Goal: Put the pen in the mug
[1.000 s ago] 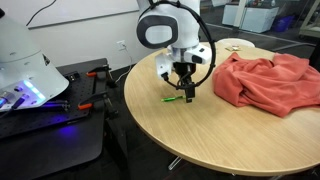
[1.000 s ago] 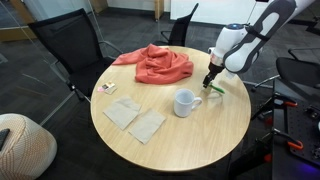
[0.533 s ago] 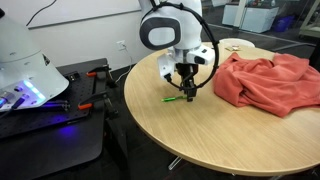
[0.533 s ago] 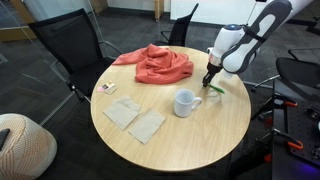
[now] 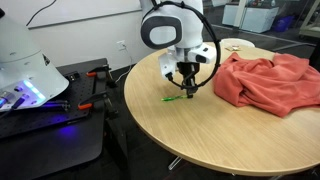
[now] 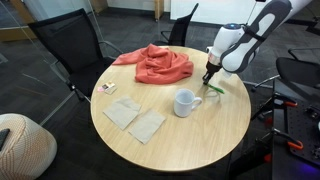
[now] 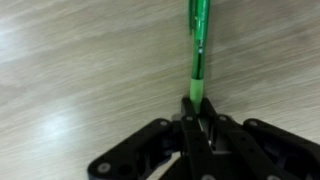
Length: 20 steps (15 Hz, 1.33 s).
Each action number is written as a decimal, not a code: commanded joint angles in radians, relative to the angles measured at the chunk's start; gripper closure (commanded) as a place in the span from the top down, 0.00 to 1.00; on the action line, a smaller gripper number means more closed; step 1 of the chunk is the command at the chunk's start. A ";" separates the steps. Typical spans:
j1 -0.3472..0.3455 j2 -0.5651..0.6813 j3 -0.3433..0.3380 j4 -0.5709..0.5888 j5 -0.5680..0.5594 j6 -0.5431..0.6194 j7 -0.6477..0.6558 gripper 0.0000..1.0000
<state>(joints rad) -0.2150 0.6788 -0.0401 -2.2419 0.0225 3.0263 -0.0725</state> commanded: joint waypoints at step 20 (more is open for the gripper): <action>0.154 -0.635 -0.035 -0.208 -0.059 -0.290 0.080 0.03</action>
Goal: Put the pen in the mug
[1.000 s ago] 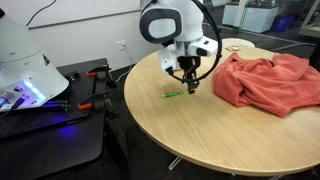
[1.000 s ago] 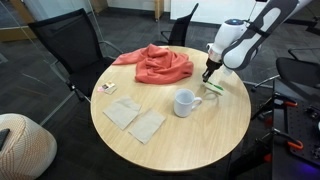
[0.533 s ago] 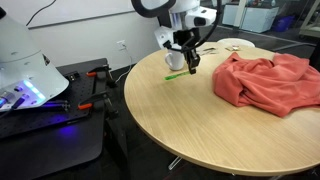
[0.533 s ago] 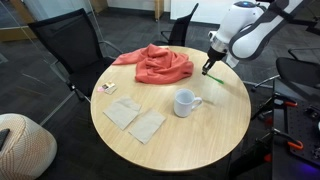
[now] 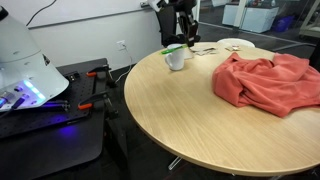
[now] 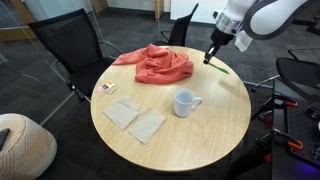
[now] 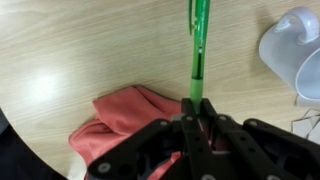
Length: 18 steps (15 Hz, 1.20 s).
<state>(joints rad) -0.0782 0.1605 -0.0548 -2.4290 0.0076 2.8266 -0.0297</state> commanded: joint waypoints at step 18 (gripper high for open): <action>0.025 -0.148 0.008 0.007 0.011 -0.159 -0.054 0.03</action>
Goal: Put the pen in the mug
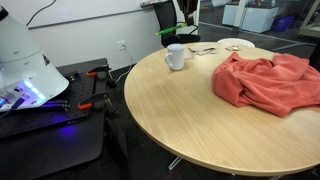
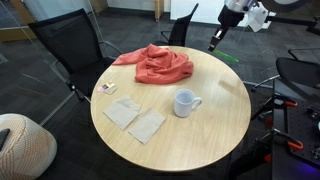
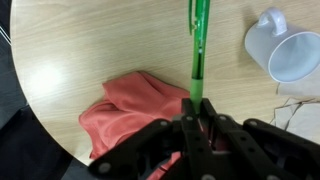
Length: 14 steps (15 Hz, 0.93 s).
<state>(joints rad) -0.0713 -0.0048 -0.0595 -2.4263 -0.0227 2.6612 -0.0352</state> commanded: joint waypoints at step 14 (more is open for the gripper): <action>-0.019 0.129 0.116 0.043 0.687 -0.008 -0.902 0.03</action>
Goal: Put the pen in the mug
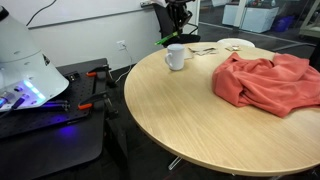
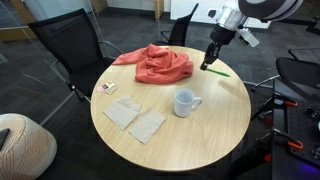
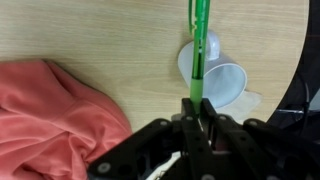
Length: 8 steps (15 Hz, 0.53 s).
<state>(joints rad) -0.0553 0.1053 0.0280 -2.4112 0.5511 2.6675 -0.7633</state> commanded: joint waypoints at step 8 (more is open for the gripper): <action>-0.072 0.048 0.031 0.075 0.521 -0.090 -0.789 0.03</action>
<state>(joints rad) -0.0960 0.1423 0.0437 -2.3719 0.9593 2.6370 -1.3760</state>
